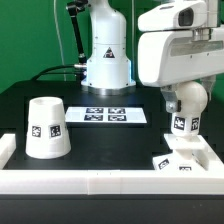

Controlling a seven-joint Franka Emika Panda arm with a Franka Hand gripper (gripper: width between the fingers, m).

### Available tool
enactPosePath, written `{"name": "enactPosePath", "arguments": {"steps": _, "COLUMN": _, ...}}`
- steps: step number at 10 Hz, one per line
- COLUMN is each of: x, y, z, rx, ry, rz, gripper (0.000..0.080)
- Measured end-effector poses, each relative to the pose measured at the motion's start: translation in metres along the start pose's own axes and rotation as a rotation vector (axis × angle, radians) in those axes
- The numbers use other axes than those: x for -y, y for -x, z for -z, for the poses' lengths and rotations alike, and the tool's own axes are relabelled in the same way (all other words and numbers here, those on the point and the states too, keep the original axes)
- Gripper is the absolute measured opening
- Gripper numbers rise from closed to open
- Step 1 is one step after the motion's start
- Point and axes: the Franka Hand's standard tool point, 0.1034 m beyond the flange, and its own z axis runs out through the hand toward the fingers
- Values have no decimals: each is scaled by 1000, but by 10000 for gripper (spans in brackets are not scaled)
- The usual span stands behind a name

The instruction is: Assemble lamp

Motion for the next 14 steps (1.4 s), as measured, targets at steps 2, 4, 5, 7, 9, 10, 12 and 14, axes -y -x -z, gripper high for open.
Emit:
{"name": "enactPosePath", "arguments": {"steps": 2, "x": 0, "y": 0, "z": 0, "rx": 0, "ry": 0, "rz": -6, "gripper": 576}}
{"name": "enactPosePath", "arguments": {"steps": 4, "x": -1, "y": 1, "z": 0, "rx": 1, "ry": -2, "rz": -45, "gripper": 576}}
{"name": "enactPosePath", "arguments": {"steps": 5, "x": -3, "y": 3, "z": 0, "rx": 1, "ry": -10, "rz": -151, "gripper": 576}}
{"name": "enactPosePath", "arguments": {"steps": 7, "x": -4, "y": 3, "z": 0, "rx": -17, "ry": -20, "rz": -378, "gripper": 576}}
{"name": "enactPosePath", "arguments": {"steps": 9, "x": -4, "y": 2, "z": 0, "rx": -24, "ry": -36, "rz": -630, "gripper": 577}}
{"name": "enactPosePath", "arguments": {"steps": 10, "x": -5, "y": 2, "z": 0, "rx": -26, "ry": -46, "rz": -737, "gripper": 577}}
{"name": "enactPosePath", "arguments": {"steps": 12, "x": -6, "y": 2, "z": 0, "rx": -24, "ry": -49, "rz": -892, "gripper": 577}}
{"name": "enactPosePath", "arguments": {"steps": 14, "x": -6, "y": 2, "z": 0, "rx": -22, "ry": -51, "rz": -988, "gripper": 577}}
